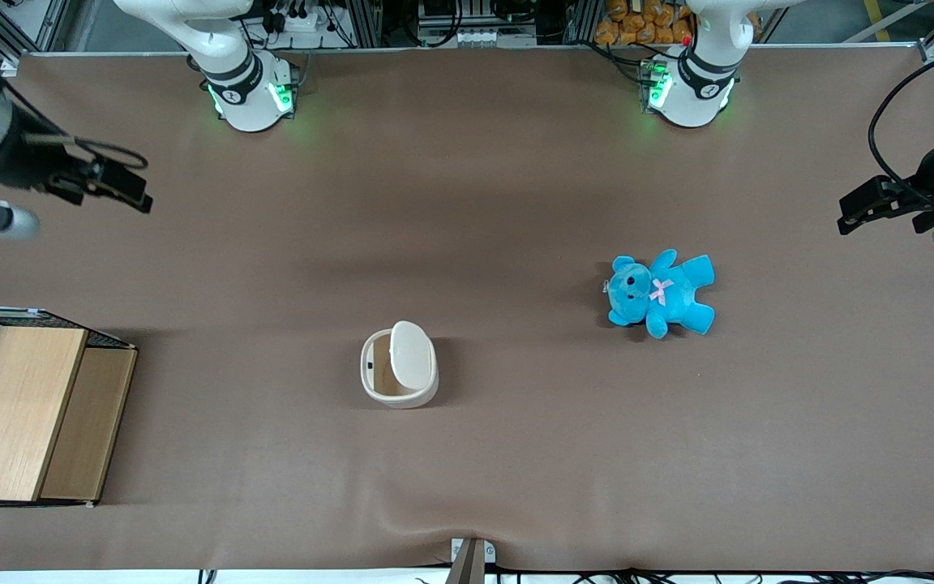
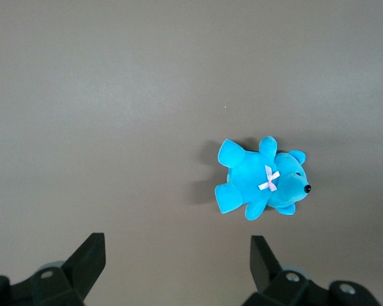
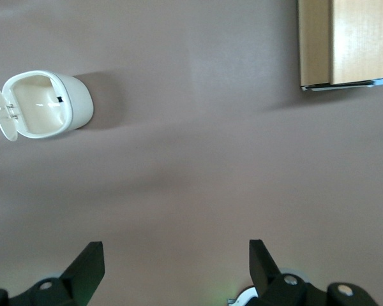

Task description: Open trash can with right arm

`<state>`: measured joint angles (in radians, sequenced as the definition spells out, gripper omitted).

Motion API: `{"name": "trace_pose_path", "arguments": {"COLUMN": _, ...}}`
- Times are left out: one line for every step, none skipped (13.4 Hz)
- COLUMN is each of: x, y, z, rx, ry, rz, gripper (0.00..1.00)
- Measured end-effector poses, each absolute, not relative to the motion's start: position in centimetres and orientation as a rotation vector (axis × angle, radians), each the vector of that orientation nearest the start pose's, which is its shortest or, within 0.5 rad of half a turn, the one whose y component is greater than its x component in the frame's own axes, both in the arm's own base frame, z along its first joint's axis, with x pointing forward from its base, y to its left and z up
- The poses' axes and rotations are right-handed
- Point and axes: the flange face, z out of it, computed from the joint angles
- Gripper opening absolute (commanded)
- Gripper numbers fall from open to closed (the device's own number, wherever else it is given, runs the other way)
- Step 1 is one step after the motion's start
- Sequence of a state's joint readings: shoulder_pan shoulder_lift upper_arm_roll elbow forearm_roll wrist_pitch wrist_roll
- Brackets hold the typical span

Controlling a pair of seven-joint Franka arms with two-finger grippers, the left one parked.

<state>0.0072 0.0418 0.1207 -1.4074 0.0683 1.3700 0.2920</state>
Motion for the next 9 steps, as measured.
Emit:
{"name": "trace_pose_path", "arguments": {"x": 53.2, "y": 6.7, "z": 66.3, "rx": -3.078, "ry": 0.224, "rz": 0.134, "gripper": 1.0}}
{"name": "trace_pose_path", "arguments": {"x": 52.4, "y": 5.8, "z": 66.4, "rx": -3.079, "ry": 0.22, "rz": 0.127, "gripper": 1.0}}
{"name": "trace_pose_path", "arguments": {"x": 51.9, "y": 5.2, "z": 66.5, "rx": -3.081, "ry": 0.223, "rz": 0.116, "gripper": 1.0}}
{"name": "trace_pose_path", "arguments": {"x": 51.7, "y": 4.9, "z": 66.5, "rx": -3.089, "ry": 0.226, "rz": 0.098, "gripper": 1.0}}
{"name": "trace_pose_path", "arguments": {"x": 51.8, "y": 4.6, "z": 66.6, "rx": -3.104, "ry": 0.23, "rz": 0.071, "gripper": 1.0}}
{"name": "trace_pose_path", "arguments": {"x": 52.2, "y": 4.4, "z": 66.7, "rx": -3.127, "ry": 0.229, "rz": 0.035, "gripper": 1.0}}
{"name": "trace_pose_path", "arguments": {"x": 52.5, "y": 4.1, "z": 66.7, "rx": -3.147, "ry": 0.223, "rz": 0.008, "gripper": 1.0}}
{"name": "trace_pose_path", "arguments": {"x": 52.7, "y": 3.9, "z": 66.6, "rx": -3.161, "ry": 0.211, "rz": -0.007, "gripper": 1.0}}
{"name": "trace_pose_path", "arguments": {"x": 52.8, "y": 3.9, "z": 66.6, "rx": -3.166, "ry": 0.204, "rz": -0.013, "gripper": 1.0}}
